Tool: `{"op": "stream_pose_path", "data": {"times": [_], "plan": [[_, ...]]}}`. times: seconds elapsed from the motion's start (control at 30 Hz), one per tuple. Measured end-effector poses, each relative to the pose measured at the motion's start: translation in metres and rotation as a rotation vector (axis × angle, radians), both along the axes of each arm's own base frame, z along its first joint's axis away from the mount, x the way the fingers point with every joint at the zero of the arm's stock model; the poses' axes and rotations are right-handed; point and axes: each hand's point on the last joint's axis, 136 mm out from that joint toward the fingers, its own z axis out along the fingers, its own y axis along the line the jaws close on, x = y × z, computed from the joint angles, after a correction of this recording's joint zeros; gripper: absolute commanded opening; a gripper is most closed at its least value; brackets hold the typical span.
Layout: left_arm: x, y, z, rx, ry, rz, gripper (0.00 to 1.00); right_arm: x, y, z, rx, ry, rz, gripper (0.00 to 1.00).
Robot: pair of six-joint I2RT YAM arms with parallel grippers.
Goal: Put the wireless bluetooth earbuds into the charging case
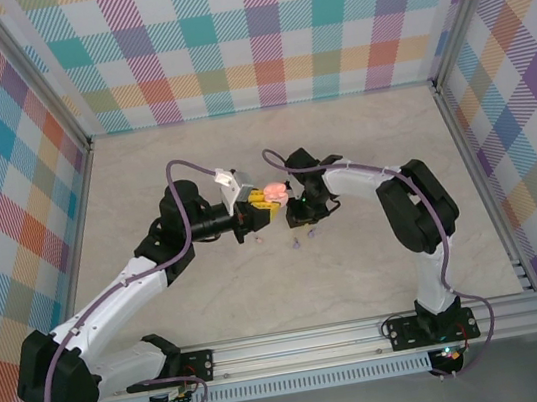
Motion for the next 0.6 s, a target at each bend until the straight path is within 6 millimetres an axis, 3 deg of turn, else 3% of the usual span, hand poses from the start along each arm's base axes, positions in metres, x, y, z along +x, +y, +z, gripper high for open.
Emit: {"op": "stream_pose_path", "data": {"times": [0.3,0.4,0.6], "plan": [[-0.003,0.003,0.001,0.003,0.002,0.005,0.19,0.007,0.003,0.006,0.005,-0.023,-0.008,0.35],[-0.003,0.003,0.002,0.002,0.001,0.005,0.19,0.012,0.006,0.016,0.007,-0.051,0.039,0.41],[-0.004,0.003,0.002,0.001,0.000,0.005,0.19,0.024,0.011,0.036,0.003,-0.112,0.131,0.44]]}}
